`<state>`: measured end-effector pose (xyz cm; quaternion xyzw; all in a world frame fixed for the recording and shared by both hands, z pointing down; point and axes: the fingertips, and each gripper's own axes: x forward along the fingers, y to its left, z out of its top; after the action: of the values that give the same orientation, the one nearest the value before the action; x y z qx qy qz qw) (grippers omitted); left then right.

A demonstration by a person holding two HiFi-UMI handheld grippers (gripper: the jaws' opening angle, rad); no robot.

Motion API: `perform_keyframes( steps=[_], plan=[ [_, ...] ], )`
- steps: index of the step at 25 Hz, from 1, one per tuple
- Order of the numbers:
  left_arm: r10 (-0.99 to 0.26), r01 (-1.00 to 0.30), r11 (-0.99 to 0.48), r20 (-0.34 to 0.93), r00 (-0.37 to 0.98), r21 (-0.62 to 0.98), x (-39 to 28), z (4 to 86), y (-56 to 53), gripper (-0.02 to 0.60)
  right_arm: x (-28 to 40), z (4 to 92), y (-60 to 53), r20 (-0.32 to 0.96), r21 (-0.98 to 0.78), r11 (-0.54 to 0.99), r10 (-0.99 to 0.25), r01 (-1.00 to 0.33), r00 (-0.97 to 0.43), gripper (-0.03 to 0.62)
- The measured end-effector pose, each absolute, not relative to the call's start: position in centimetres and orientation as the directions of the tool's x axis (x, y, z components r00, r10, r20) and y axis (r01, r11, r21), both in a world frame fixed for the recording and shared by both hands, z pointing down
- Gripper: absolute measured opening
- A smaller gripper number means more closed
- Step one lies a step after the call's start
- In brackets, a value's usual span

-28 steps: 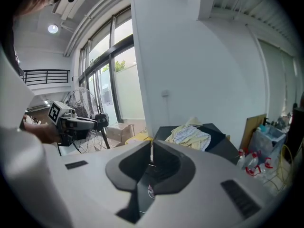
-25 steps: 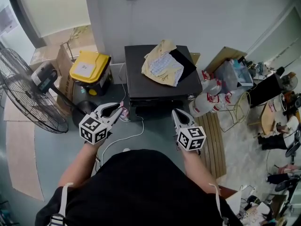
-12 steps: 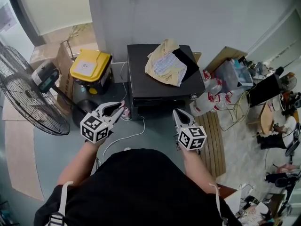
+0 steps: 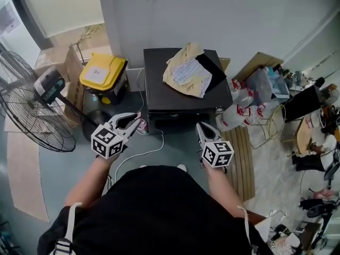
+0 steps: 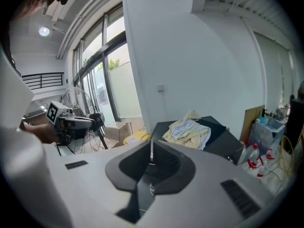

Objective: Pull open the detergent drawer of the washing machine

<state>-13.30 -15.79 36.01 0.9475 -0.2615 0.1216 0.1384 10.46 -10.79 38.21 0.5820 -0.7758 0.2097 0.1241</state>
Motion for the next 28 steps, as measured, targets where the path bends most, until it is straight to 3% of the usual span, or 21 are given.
perform_keyframes(
  steps=[13,28],
  plan=[
    [-0.548,-0.626,-0.749,0.327,0.77,0.217,-9.7,36.2,-17.0,0.071,15.8,39.8,-13.6,0.452,-0.221,0.31,-0.807,-0.924,-0.379,0.017],
    [-0.551,-0.663,-0.713,0.401,0.732,0.23,-9.2,39.5,-17.0,0.072,16.5,44.4,-14.9,0.521,-0.248,0.328,-0.748,-0.911,-0.411,0.017]
  ],
)
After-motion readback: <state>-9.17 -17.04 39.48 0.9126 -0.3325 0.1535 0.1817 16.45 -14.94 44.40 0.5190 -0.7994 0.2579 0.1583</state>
